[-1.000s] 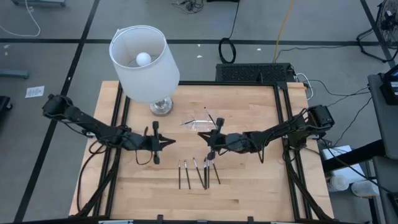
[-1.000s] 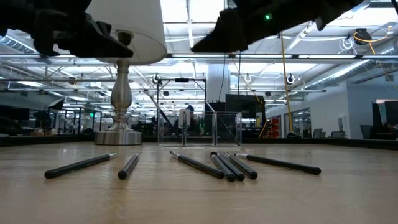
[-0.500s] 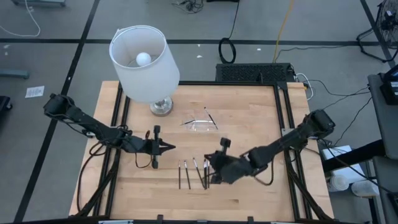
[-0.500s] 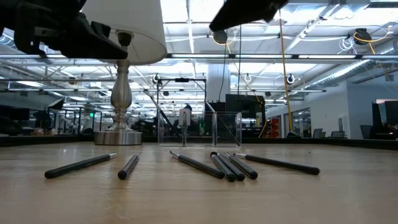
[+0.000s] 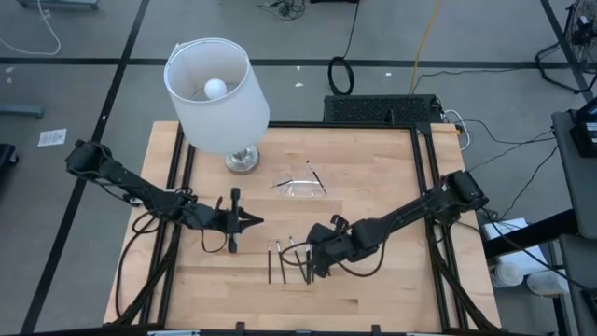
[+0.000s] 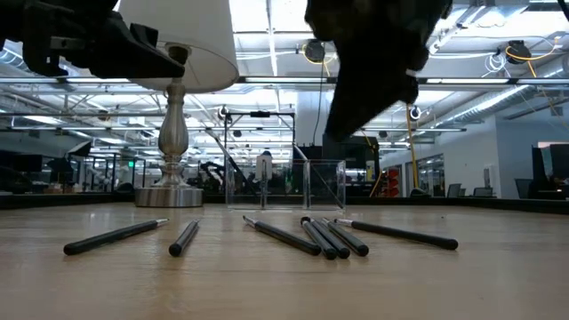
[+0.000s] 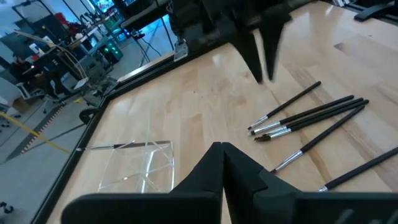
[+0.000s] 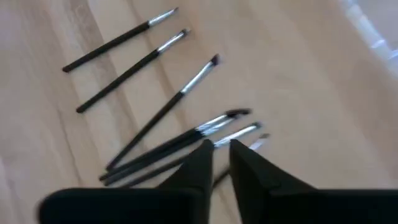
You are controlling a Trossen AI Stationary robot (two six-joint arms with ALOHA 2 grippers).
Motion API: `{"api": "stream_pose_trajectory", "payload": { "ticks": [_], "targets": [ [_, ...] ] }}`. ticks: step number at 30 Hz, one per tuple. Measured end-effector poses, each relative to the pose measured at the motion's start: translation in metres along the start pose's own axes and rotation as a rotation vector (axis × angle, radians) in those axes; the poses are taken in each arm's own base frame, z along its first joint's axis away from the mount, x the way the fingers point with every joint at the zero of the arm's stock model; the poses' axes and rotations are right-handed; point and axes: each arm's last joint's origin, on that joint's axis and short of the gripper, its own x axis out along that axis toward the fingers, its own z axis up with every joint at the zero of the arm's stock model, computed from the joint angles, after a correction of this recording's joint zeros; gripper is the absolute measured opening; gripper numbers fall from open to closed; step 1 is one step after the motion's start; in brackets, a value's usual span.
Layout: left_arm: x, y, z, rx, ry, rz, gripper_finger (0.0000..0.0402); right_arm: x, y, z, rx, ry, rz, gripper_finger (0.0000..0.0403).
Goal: Put items in baskets/containers
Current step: Put the black eyeshadow brush into the transparent organizer
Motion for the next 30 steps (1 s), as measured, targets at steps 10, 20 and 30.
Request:
{"api": "stream_pose_trajectory", "payload": {
  "ticks": [10,20,30],
  "targets": [
    [0.0,0.001,0.0,0.018,0.0,0.007,0.0036,0.02,-0.019,-0.018,0.119,0.046,-0.038,0.0203],
    [0.0,0.001,0.002,0.006,-0.016,0.013,0.0037,0.036,-0.027,-0.034,0.151,0.016,-0.001,0.0226],
    [0.0,0.001,0.002,0.0,-0.016,0.012,0.0037,0.047,-0.033,-0.045,0.164,-0.021,0.042,0.0226]
  ]
}}
